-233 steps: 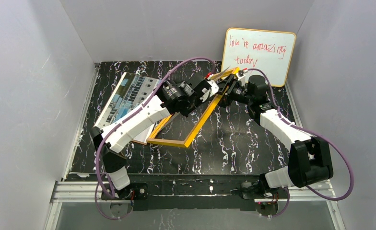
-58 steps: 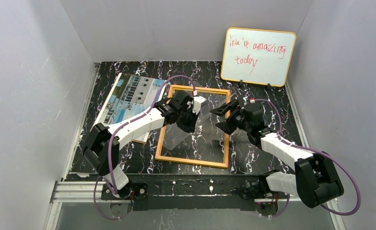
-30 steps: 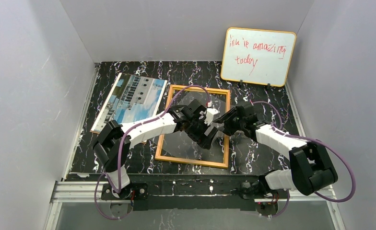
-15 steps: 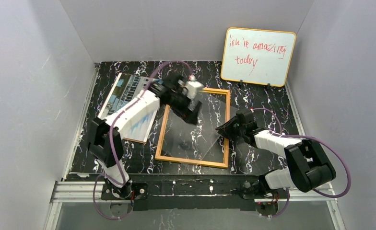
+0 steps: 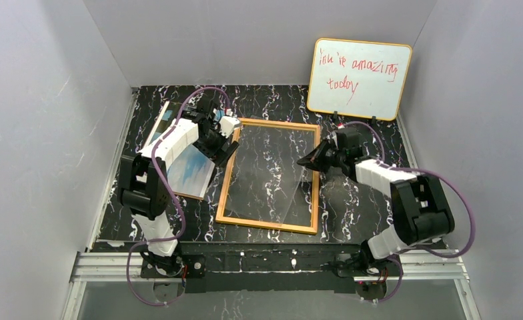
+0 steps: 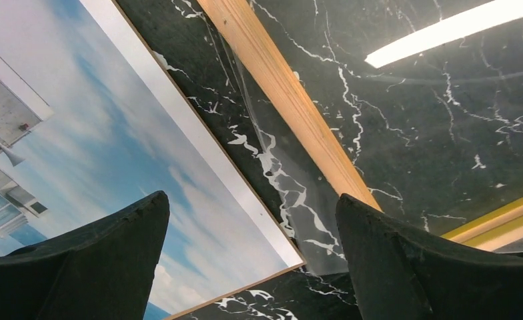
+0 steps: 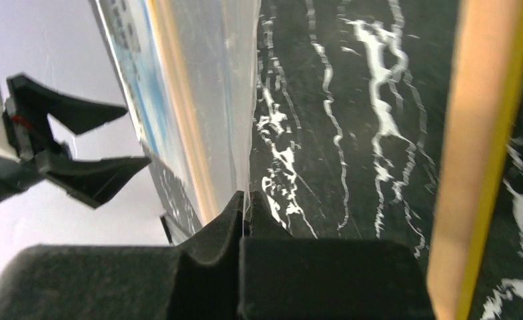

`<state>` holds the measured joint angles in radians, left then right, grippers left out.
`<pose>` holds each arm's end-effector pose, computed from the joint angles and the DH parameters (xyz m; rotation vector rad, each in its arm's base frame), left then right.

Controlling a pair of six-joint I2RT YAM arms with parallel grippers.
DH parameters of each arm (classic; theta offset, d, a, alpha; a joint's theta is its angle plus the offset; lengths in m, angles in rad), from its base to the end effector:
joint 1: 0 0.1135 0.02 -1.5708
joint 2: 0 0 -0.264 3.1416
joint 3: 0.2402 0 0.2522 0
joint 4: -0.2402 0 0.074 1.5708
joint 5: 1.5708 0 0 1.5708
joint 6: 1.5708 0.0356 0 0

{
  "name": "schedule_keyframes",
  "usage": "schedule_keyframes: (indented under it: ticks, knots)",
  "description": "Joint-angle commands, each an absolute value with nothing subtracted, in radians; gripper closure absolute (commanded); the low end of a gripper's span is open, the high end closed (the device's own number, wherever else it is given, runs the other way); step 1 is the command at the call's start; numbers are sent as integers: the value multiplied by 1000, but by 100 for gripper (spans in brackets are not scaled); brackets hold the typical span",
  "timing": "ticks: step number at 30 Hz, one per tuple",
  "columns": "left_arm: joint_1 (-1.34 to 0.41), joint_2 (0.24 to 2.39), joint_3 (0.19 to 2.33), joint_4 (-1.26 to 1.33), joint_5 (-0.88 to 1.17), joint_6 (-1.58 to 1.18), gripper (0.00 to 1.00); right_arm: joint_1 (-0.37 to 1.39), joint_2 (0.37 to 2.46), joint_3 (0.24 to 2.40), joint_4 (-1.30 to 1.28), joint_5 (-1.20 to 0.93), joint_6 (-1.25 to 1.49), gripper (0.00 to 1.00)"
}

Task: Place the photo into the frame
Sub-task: Place the photo frame item in the photo frame.

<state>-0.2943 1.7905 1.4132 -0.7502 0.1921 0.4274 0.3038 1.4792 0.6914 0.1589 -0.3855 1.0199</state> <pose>0.3560 -0.1150 0.2383 1.0004 2.4861 -0.2174 0.2801 0.1018 0.1822 0.6141 2.3176 1.1139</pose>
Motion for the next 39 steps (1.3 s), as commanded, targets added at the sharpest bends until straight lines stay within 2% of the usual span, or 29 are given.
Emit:
schedule_keyframes:
  ticks: [1,3,8,16,20,23,25,31,39]
  knots:
    - [-299,1771,1395,-725,138,465,9,290,1584,831,31,-682,780,99]
    - [-298,1773,1374,-695,105,469,11,284,1631,889,-45,-711,710,99]
    - [-295,1778,1323,-628,28,499,12,280,1651,977,-177,-630,561,99]
    - [-294,1820,1274,-553,14,490,14,277,1706,1042,-181,-642,523,98]
    - [-292,1829,1280,-530,14,478,14,247,1736,1037,-139,-711,559,99]
    - [-289,1839,1294,-526,14,463,13,202,1716,958,16,-797,622,99]
    - [-285,1845,1304,-527,15,454,13,181,1683,928,65,-776,639,99]
    - [-284,1868,1345,-531,-2,410,11,157,1630,928,16,-683,598,99]
    - [-284,1913,1366,-523,-8,367,12,124,1671,914,96,-807,611,99]
